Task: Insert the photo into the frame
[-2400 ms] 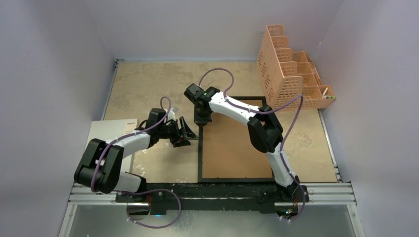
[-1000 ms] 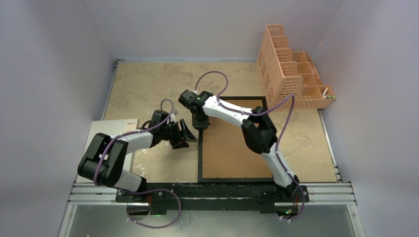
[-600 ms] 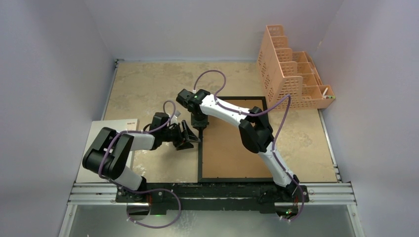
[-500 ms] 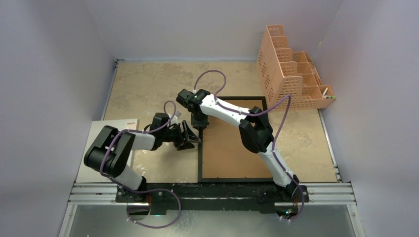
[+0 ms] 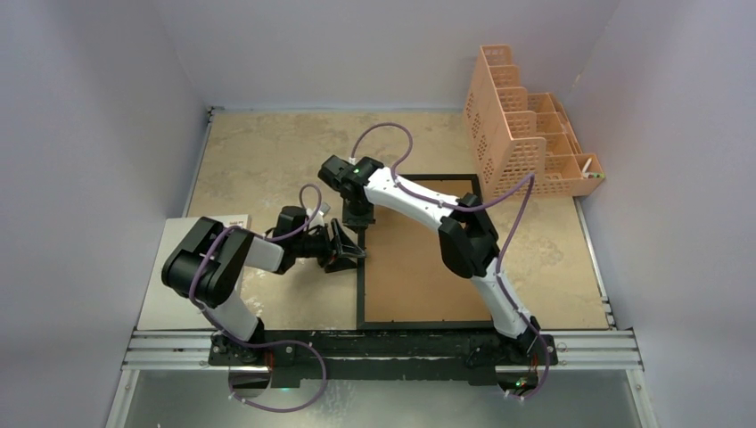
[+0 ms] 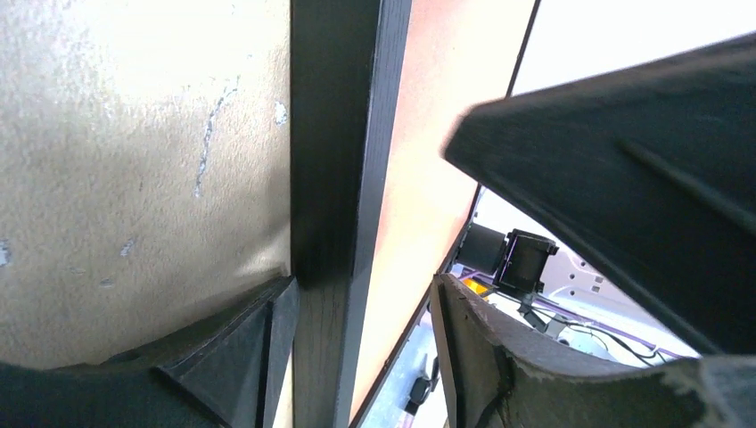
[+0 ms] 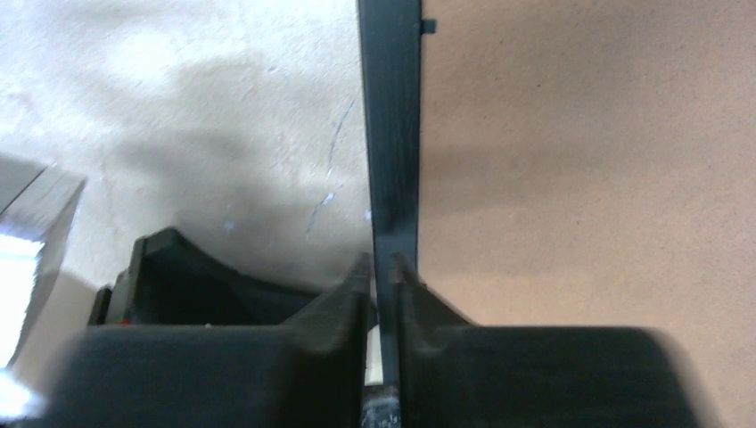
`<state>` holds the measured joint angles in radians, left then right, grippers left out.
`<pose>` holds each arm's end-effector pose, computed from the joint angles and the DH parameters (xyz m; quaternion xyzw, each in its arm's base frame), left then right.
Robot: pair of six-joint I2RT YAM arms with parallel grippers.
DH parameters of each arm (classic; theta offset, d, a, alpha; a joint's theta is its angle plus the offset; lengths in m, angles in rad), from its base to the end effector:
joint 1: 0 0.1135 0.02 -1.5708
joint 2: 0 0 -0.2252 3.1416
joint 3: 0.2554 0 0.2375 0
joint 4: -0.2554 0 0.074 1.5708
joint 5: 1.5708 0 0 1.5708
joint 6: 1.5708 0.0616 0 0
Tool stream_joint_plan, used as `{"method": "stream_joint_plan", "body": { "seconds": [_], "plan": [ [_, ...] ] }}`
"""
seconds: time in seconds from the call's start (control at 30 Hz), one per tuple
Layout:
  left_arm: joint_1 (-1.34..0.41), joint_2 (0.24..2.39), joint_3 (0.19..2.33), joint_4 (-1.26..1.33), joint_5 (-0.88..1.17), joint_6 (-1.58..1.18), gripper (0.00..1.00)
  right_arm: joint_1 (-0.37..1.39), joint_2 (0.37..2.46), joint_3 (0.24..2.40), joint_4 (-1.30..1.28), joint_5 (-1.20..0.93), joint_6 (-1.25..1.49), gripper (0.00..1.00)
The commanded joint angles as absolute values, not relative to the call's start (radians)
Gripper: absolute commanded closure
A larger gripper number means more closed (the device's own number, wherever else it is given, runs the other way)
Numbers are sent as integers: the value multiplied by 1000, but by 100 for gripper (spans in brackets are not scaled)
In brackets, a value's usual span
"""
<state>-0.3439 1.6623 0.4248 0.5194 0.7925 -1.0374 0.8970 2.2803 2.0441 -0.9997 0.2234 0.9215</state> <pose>0.2307 -0.1292 0.0631 -0.1353 0.8442 -0.5139 0.0702 0.2903 0.3418 0.1623 0.0306 0.9796 0.0632 0.1885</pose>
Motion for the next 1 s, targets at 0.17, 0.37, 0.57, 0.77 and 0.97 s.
{"method": "stream_joint_plan", "body": {
  "seconds": [0.17,0.37,0.57,0.77,0.97],
  "plan": [
    [-356,1674,395,422,674,-990,43,904,2180,2029,-1025,210,951,100],
    [-354,1483,443,80,446,-896,53,910,2128,1920,-996,224,950,72],
    [-354,1392,492,-124,311,-861,58,952,2140,1875,-997,200,973,62],
    [-354,1397,486,-149,309,-861,59,963,2155,1840,-990,200,1002,63],
    [-354,1420,473,-127,332,-865,58,982,2201,1847,-990,192,1009,64]
  ]
}}
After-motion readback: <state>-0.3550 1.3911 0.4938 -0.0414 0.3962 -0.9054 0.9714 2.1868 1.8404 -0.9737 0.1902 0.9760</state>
